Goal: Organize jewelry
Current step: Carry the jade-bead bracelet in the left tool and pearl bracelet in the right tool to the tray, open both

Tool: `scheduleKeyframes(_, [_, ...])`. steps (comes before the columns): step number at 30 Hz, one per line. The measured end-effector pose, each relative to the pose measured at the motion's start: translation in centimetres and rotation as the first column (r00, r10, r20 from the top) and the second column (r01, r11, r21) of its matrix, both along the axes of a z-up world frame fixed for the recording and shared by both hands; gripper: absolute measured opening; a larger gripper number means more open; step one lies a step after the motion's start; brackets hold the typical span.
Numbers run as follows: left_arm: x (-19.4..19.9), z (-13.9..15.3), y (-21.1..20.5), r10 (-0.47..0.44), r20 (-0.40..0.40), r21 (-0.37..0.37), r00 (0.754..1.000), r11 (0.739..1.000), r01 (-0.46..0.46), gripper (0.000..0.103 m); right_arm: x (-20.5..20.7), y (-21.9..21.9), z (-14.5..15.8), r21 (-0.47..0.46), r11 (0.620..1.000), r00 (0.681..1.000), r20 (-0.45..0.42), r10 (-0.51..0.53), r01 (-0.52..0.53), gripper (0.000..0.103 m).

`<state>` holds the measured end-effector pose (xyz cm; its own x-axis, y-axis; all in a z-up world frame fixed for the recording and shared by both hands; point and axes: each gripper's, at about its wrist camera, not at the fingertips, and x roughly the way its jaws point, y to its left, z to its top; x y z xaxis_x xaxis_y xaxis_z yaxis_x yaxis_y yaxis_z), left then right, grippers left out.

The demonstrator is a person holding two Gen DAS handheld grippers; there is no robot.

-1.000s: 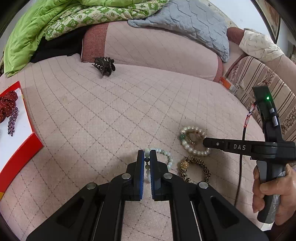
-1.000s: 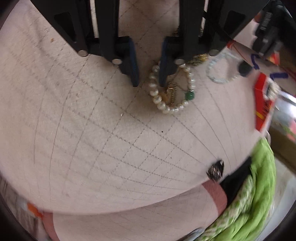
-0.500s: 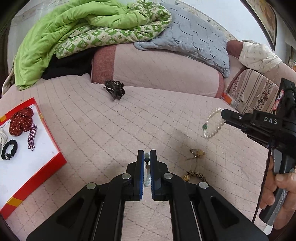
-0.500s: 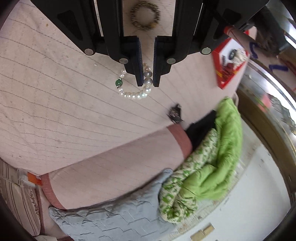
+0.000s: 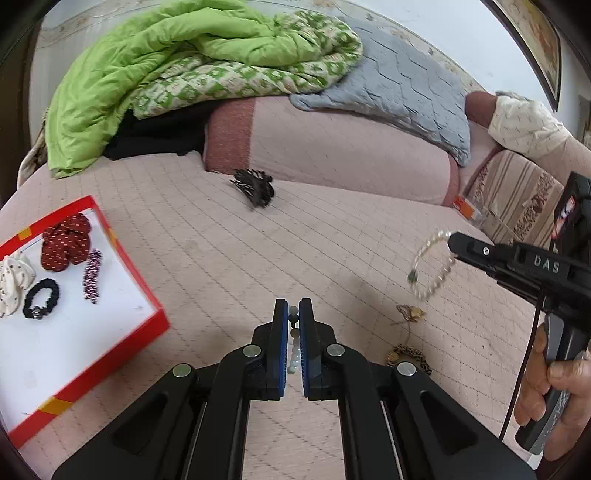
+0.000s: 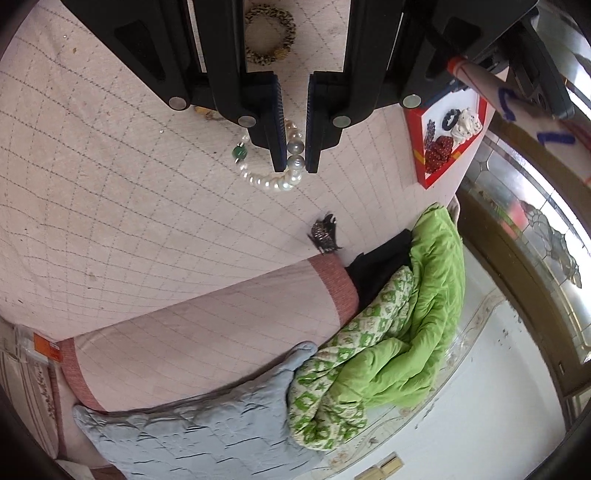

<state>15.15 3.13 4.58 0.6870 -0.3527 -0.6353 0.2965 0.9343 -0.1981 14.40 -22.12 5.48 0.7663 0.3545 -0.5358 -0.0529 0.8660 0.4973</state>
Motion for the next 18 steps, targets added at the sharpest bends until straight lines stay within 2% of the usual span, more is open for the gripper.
scheduleKeyframes(9, [-0.2,1.1,3.6,0.047,0.012,-0.008,0.999,0.999,-0.046,0.005,0.1,2.8,0.3,-0.01,0.998,0.998,0.013,0.056,-0.056,0.011])
scheduleKeyframes(18, [-0.6,1.9,7.7,0.108,0.017,-0.03,0.994,0.994,-0.107,0.005,0.4,6.3,0.5,0.034,0.992,0.992,0.017,0.121,-0.122,0.011])
